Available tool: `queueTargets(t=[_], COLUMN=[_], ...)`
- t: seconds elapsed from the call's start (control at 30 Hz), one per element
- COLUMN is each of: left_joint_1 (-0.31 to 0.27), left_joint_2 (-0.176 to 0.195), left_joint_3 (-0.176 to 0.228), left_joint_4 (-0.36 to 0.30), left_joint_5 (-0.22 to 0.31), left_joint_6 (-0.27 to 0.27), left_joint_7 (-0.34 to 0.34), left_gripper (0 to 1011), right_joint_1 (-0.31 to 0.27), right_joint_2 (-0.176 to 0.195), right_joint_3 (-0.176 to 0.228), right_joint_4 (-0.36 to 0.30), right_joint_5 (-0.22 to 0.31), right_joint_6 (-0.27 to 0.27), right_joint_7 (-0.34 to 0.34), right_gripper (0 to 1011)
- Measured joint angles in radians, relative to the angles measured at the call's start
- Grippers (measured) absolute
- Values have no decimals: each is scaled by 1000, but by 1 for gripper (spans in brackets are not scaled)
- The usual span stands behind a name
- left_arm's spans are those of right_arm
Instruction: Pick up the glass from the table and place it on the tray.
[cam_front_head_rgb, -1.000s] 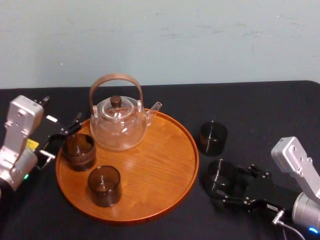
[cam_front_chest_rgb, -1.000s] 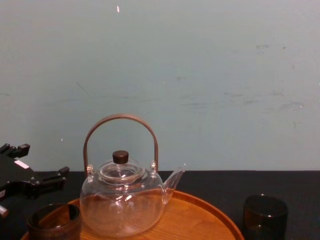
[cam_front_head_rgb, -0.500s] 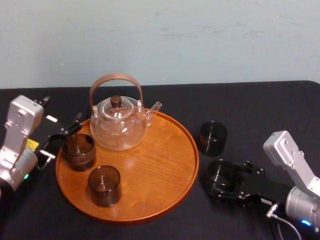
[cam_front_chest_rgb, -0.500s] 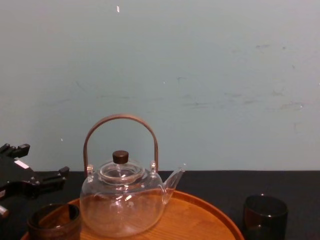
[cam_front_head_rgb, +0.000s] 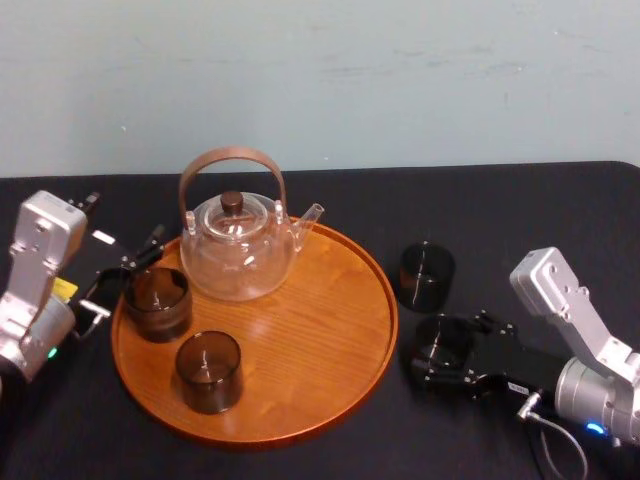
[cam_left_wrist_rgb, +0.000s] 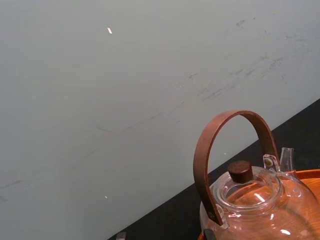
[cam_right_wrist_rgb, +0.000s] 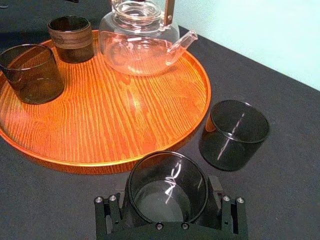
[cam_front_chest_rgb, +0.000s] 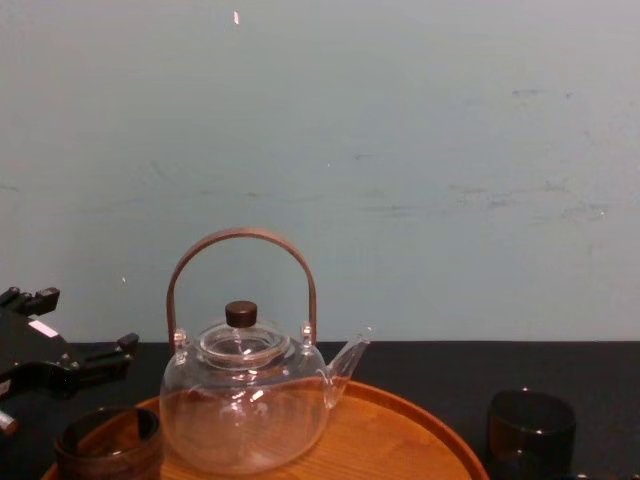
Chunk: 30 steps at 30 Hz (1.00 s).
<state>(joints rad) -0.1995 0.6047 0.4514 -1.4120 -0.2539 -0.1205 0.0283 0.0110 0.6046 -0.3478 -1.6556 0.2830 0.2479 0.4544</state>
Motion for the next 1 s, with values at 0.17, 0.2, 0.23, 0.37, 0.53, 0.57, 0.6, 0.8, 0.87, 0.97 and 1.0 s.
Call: queueTargets(t=[0.17, 0.2, 0.23, 0.37, 0.53, 0.57, 0.6, 0.8, 0.87, 0.97, 1.0], left_joint_1=[0, 0, 0, 0, 0, 0, 0, 0, 0, 0, 0], left_joint_2=[0, 0, 0, 0, 0, 0, 0, 0, 0, 0, 0], left_joint_3=[0, 0, 0, 0, 0, 0, 0, 0, 0, 0, 0], left_joint_4=[0, 0, 0, 0, 0, 0, 0, 0, 0, 0, 0], left_joint_5=[0, 0, 0, 0, 0, 0, 0, 0, 0, 0, 0], left_joint_6=[0, 0, 0, 0, 0, 0, 0, 0, 0, 0, 0], left_joint_7=[0, 0, 0, 0, 0, 0, 0, 0, 0, 0, 0], left_gripper=[1002, 1001, 1001, 1001, 1001, 1001, 1001, 1001, 1001, 1001, 1001], right_joint_1=[12, 12, 12, 11, 10, 10, 10, 10, 9, 9, 9], right_joint_2=[1, 1, 1, 1, 1, 1, 1, 1, 1, 1, 1], right_joint_3=[-15, -15, -15, -13, -12, -11, -11, -10, -10, -10, -10], right_joint_4=[4, 4, 4, 4, 4, 4, 4, 4, 4, 4, 4], right_joint_5=[-8, -9, -9, -8, -7, -7, -7, -5, -5, -5, -5], right_joint_6=[-6, -6, -6, -6, -6, -6, -6, -6, -6, -5, -5], right_joint_7=[12, 12, 12, 11, 10, 10, 10, 8, 8, 8, 8], right_gripper=[1002, 1002, 1002, 1002, 966, 954, 930, 908, 908, 908, 908])
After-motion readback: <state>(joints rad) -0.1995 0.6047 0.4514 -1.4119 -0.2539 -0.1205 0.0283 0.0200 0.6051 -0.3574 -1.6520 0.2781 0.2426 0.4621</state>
